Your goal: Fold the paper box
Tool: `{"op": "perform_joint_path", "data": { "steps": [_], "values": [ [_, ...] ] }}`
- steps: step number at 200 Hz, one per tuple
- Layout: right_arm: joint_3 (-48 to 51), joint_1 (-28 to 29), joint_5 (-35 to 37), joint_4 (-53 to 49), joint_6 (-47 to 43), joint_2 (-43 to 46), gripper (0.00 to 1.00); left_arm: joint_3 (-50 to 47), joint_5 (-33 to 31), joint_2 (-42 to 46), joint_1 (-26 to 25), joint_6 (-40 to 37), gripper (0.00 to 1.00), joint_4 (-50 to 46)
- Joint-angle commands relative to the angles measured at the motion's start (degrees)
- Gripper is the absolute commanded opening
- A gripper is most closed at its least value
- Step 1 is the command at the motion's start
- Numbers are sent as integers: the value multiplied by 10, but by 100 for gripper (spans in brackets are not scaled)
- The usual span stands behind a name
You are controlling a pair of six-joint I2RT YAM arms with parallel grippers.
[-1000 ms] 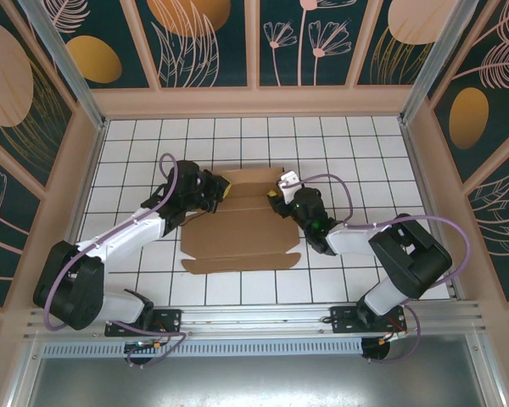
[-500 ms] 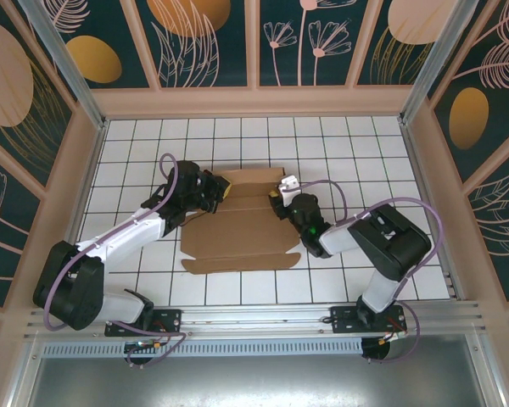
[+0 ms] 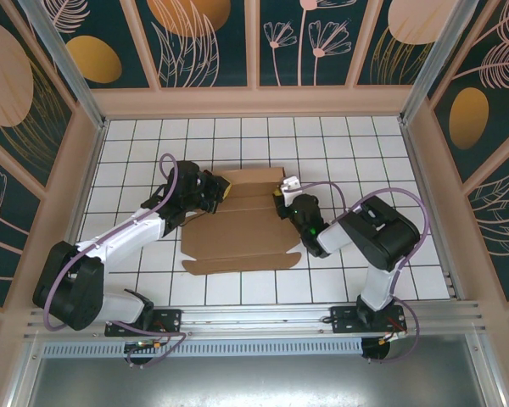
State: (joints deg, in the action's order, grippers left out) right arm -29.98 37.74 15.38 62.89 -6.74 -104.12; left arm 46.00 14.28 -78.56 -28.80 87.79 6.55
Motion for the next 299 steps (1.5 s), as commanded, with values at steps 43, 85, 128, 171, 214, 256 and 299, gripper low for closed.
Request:
{"op": "perform_joint_path", "data": {
  "steps": [43, 85, 128, 171, 214, 256, 299],
  "values": [
    [-24, -18, -17, 50, 3, -22, 35, -9, 5, 9, -3, -2, 0, 2],
    [-30, -18, -22, 50, 1, -37, 21, -7, 7, 6, -3, -2, 0, 1],
    [-45, -11, 13, 34, 0, -44, 11, -6, 12, 6, -3, 4, 0, 1],
    [-94, 29, 135, -8, -14, -75, 9, 0, 12, 5, -3, 6, 0, 0],
    [-73, 36, 151, 27, -7, -80, 30, -11, 12, 0, -3, 6, 0, 2],
    [37, 35, 40, 147, -44, 12, 73, -23, 2, -12, -3, 1, 0, 5],
    [112, -15, -137, 125, 13, 159, 79, -20, -6, -21, -3, -13, 0, 4]
  ]
}}
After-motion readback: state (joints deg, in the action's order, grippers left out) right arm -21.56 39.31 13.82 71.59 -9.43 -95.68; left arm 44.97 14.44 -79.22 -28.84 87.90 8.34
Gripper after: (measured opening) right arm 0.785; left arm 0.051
